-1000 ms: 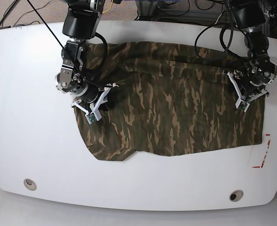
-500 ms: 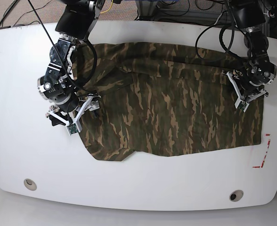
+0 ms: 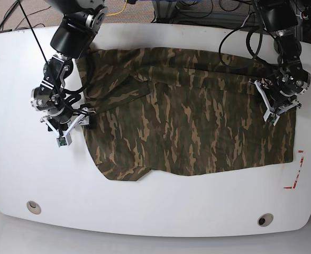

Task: Layout the t-shirt on the table in an organized manner, then fold the t-shirt properly
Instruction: 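Lower both grippers onto the camouflage shirt and pinch its fabric, then slide the right gripper along the shirt's side edge toward the hem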

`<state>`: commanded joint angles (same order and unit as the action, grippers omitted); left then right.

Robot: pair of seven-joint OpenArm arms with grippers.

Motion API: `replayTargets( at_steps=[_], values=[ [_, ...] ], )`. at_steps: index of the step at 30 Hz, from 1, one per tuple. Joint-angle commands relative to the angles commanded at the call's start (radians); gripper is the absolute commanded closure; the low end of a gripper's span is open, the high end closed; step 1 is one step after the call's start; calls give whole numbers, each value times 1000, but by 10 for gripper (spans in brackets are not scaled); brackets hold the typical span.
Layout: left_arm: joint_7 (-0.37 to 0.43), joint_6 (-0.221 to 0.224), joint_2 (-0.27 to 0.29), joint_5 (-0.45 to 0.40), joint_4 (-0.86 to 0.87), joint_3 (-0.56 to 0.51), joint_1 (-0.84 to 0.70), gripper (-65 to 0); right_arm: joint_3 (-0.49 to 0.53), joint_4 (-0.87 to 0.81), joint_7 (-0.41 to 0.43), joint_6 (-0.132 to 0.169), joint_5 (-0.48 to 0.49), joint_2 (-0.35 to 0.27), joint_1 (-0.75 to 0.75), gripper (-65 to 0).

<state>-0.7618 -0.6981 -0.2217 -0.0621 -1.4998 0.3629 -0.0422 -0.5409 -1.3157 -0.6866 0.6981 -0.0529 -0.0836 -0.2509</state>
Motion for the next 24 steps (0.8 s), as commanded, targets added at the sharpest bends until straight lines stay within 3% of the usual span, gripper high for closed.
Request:
replayTargets(
  at_steps=[6, 13, 24],
  values=[
    [0, 0, 0, 0, 0, 0, 0, -194, 2, 86, 5, 0, 87, -31, 0, -417],
    [0, 0, 0, 0, 0, 0, 0, -194, 6, 98, 6, 0, 103, -25, 26, -395],
    [0, 0, 0, 0, 0, 0, 0, -194, 8, 100, 6, 0, 97, -21, 23, -49]
  ],
)
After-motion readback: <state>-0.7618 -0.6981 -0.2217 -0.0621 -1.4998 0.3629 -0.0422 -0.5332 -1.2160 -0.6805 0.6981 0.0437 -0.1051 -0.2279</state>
